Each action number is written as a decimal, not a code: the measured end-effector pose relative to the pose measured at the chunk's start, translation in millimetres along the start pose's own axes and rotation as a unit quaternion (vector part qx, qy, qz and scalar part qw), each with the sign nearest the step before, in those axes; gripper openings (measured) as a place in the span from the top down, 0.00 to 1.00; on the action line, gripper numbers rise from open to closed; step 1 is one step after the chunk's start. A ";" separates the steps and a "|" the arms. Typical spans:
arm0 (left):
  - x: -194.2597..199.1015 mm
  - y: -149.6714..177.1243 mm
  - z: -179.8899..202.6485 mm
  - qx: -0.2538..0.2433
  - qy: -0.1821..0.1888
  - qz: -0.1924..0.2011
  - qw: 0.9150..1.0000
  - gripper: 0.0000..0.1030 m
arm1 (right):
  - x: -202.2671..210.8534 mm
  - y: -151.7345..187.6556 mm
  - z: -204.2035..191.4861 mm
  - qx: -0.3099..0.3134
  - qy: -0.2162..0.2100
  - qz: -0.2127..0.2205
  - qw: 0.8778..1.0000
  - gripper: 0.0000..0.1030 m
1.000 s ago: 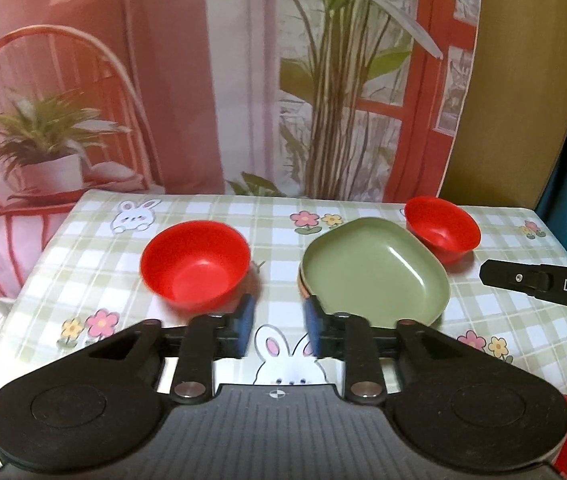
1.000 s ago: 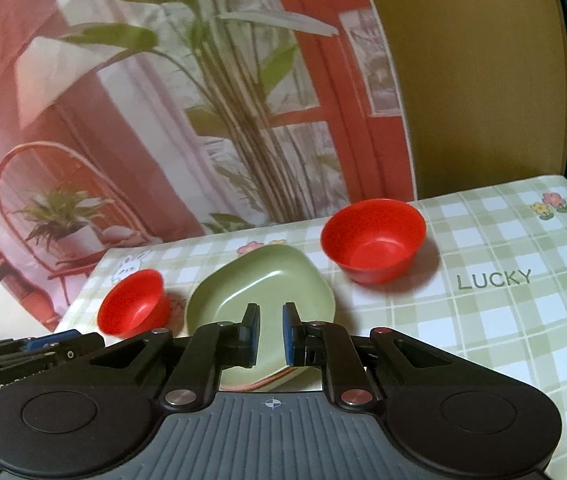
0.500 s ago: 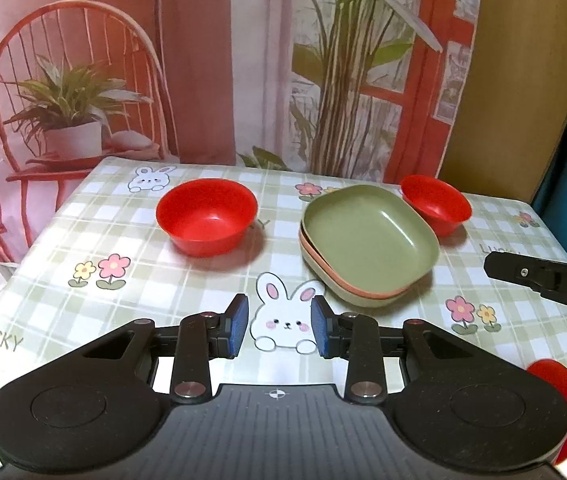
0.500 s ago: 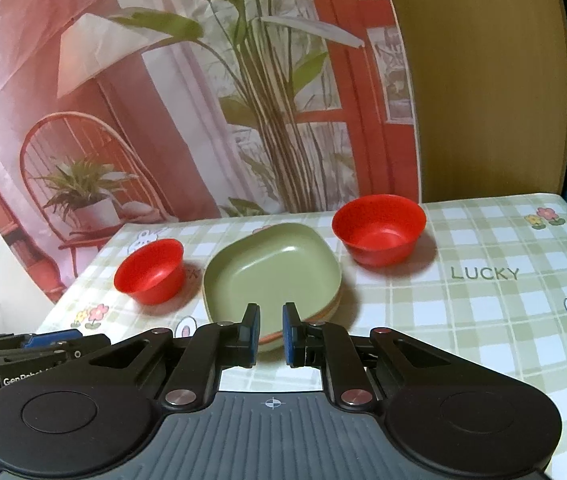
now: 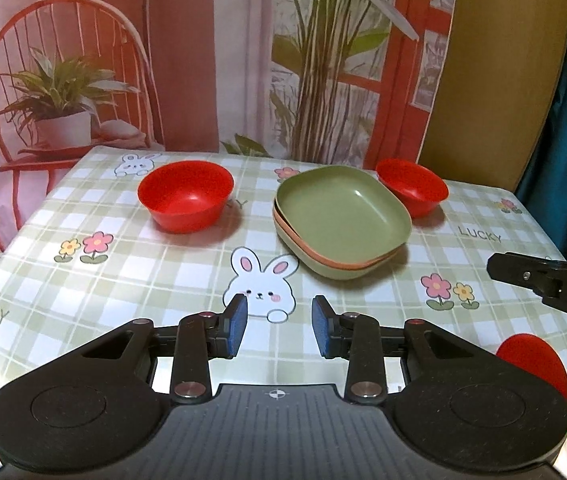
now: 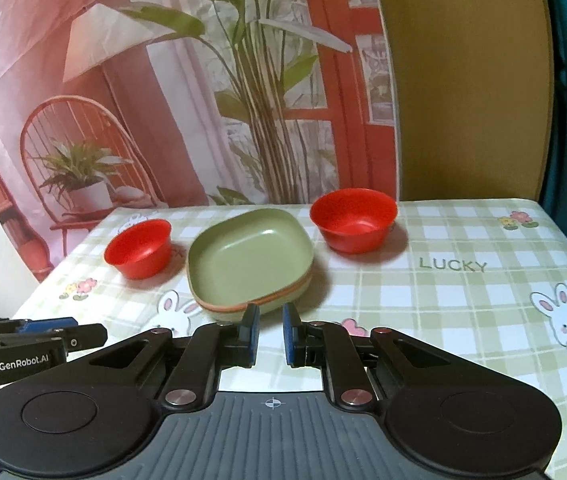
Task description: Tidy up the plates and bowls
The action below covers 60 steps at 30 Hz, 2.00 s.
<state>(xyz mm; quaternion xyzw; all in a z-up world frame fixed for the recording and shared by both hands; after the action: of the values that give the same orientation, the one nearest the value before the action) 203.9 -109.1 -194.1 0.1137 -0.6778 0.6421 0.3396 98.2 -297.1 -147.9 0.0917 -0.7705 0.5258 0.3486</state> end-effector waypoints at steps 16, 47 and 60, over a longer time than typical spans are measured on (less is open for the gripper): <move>0.6 17.4 38.9 -0.027 0.061 -0.013 0.998 0.58 | 31.3 21.9 45.5 -0.021 0.050 0.000 0.999 0.87; -23.0 47.1 116.1 -0.087 0.128 -0.066 0.986 0.49 | 37.9 78.2 107.6 -0.061 0.070 -0.032 0.995 0.85; -31.1 57.8 123.8 -0.093 0.144 -0.079 0.982 0.54 | 32.6 89.5 105.5 -0.078 0.051 -0.054 0.994 0.85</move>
<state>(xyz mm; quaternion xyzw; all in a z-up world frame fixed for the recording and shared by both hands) 153.9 -226.6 -252.0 0.0412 -0.6674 0.5567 0.4929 -17.8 -343.5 -215.5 0.0787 -0.7840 0.4488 0.4216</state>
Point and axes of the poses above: each gripper's, at about its wrist camera, not at the fingertips, and x roughly against the way its jaws point, z to its right, y to its underside, the point moved 1 cm from there along -x, roughly the way its jaws point, and after that the axes turned 2 degrees about y, right-handed, at the moved point
